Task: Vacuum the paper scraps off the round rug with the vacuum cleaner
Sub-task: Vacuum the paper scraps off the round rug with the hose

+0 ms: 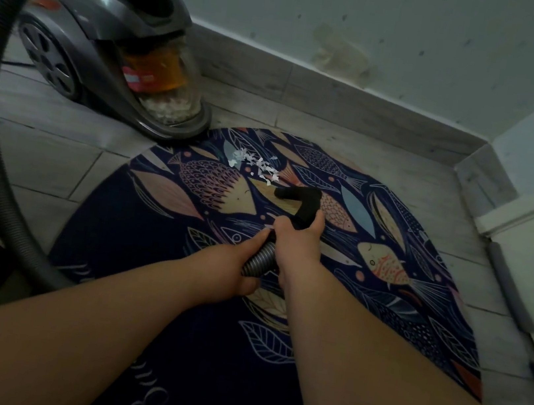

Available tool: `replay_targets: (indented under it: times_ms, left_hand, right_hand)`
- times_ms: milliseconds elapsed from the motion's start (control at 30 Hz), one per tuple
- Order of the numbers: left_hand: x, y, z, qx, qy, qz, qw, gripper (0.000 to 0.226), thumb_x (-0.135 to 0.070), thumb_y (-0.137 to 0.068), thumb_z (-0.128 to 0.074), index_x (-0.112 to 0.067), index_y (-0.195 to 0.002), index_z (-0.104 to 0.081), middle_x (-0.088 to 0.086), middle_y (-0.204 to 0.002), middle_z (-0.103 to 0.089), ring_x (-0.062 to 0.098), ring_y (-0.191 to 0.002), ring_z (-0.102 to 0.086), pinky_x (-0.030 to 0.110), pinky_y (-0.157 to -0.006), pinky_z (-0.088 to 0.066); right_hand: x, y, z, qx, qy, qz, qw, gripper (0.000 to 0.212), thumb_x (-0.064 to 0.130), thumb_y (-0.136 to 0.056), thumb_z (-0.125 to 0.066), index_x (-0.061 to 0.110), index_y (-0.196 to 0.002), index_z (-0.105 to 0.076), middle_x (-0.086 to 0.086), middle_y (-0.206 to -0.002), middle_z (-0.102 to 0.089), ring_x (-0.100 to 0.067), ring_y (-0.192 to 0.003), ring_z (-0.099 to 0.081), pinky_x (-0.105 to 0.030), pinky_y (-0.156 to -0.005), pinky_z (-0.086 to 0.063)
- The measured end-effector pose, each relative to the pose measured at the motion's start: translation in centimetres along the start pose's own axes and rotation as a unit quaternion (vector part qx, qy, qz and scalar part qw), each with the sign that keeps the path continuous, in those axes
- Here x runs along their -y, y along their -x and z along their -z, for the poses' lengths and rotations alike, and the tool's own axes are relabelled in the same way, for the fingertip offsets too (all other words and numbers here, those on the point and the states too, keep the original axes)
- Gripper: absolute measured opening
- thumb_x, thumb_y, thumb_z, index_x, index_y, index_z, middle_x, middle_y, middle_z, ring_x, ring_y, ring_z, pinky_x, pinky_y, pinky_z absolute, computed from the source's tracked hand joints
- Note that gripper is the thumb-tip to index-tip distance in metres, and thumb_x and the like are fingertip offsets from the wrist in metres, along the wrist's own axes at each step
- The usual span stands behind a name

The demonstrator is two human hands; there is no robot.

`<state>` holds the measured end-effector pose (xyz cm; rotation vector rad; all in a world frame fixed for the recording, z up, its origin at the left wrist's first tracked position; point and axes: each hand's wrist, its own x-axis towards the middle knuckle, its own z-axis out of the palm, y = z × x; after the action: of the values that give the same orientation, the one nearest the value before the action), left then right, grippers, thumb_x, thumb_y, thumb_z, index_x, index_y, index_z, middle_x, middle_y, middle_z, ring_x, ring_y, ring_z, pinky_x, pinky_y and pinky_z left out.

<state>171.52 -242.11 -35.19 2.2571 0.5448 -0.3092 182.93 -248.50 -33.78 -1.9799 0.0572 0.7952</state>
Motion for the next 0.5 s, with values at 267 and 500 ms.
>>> replay_targets:
  times_ms: [267, 500]
  left_hand:
    - [0.2, -0.6, 0.3, -0.005, 0.012, 0.008, 1.000, 0.090, -0.031, -0.091, -0.057, -0.039, -0.148, 0.013, 0.007, -0.114, -0.064, 0.018, -0.096, -0.061, 0.023, -0.084, -0.046]
    - [1.3, 0.0, 1.3, -0.015, 0.003, 0.027, 1.000, 0.090, -0.030, -0.090, -0.056, -0.039, -0.148, 0.013, 0.002, -0.104, -0.057, 0.011, -0.081, -0.055, 0.017, -0.072, -0.040]
  right_hand:
    - [-0.1, -1.0, -0.2, 0.017, -0.017, 0.003, 1.000, 0.085, 0.028, -0.094, -0.056, 0.047, -0.155, 0.001, -0.007, -0.127, -0.051, -0.027, -0.094, -0.059, -0.048, -0.086, -0.056]
    - [0.5, -0.8, -1.9, 0.045, -0.011, 0.018, 0.999, 0.086, 0.028, -0.094, -0.057, 0.047, -0.155, 0.001, -0.009, -0.139, -0.047, -0.026, -0.097, -0.057, -0.047, -0.087, -0.053]
